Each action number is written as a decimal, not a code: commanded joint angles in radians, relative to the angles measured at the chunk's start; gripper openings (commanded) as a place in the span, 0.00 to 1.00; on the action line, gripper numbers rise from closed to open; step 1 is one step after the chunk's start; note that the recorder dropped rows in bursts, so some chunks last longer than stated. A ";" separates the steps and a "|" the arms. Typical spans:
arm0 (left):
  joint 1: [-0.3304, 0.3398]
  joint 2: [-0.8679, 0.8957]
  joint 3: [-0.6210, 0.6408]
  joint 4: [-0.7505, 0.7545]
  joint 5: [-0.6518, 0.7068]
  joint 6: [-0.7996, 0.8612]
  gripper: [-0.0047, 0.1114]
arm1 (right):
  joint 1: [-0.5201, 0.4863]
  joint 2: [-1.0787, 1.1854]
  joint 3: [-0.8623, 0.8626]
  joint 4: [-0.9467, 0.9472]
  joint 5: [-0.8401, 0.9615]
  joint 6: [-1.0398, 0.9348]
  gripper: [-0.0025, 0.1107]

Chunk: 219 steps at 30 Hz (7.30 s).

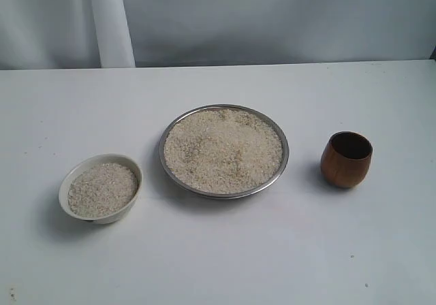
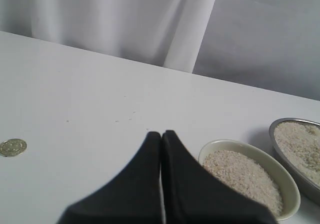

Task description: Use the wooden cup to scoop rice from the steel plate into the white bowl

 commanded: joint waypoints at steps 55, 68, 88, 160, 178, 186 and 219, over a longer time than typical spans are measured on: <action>-0.005 -0.003 -0.003 -0.002 -0.010 -0.004 0.04 | -0.009 -0.005 0.004 0.034 -0.804 0.438 0.02; -0.005 -0.003 -0.003 -0.002 -0.010 -0.004 0.04 | -0.009 0.225 -0.206 -0.218 -0.686 0.469 0.02; -0.005 -0.003 -0.003 -0.002 -0.010 -0.004 0.04 | -0.009 1.014 -0.650 -0.688 -0.559 0.685 0.02; -0.005 -0.003 -0.003 -0.002 -0.010 -0.004 0.04 | -0.007 1.982 -0.406 -0.292 -1.482 -0.080 0.95; -0.005 -0.003 -0.003 -0.002 -0.010 -0.004 0.04 | -0.007 2.117 -0.464 -0.310 -1.566 -0.105 0.95; -0.005 -0.003 -0.003 -0.002 -0.010 -0.004 0.04 | -0.007 2.162 -0.528 -0.328 -1.566 -0.096 0.95; -0.005 -0.003 -0.003 -0.002 -0.010 -0.004 0.04 | -0.007 2.194 -0.591 -0.396 -1.550 -0.051 0.28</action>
